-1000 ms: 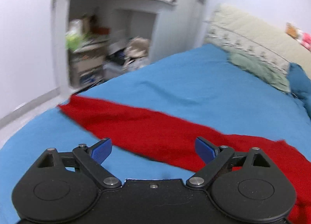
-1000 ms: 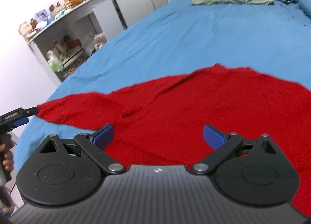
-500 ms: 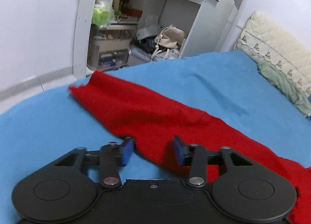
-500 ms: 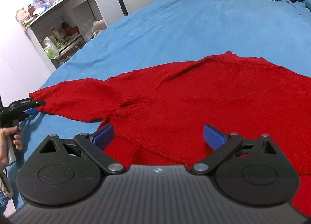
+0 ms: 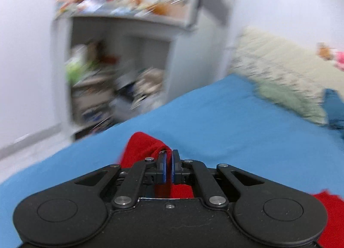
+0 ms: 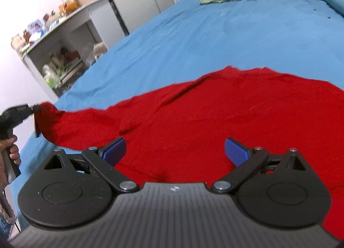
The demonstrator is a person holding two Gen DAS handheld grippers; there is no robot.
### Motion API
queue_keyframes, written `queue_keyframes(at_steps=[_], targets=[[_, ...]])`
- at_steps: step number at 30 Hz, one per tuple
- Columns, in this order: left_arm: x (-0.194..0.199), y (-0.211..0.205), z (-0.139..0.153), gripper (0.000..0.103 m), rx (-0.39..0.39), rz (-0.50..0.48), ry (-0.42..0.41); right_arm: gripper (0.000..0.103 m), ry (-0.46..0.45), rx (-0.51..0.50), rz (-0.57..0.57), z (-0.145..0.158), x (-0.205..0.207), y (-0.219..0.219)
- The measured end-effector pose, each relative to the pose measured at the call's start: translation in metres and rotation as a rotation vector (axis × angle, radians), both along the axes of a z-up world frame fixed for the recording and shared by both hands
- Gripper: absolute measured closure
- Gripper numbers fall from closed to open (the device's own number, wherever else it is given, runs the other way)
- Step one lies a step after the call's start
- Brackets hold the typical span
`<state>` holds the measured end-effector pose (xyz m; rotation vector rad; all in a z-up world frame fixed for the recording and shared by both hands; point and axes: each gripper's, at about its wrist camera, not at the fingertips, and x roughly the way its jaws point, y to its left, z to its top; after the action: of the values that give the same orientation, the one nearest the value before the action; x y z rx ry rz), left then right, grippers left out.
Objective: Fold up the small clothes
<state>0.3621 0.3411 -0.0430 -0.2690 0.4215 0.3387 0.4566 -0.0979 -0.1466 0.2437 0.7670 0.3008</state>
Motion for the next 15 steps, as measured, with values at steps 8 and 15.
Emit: queue_keyframes(at_steps=[8, 15], targets=[[0.022, -0.200, 0.054, 0.100, 0.058, -0.468, -0.138, 0.000, -0.064, 0.013, -0.130, 0.030, -0.025, -0.074], [0.030, -0.342, -0.037, 0.100, 0.069, -0.690, 0.083, 0.000, -0.024, -0.023, -0.239, 0.024, -0.047, -0.143]])
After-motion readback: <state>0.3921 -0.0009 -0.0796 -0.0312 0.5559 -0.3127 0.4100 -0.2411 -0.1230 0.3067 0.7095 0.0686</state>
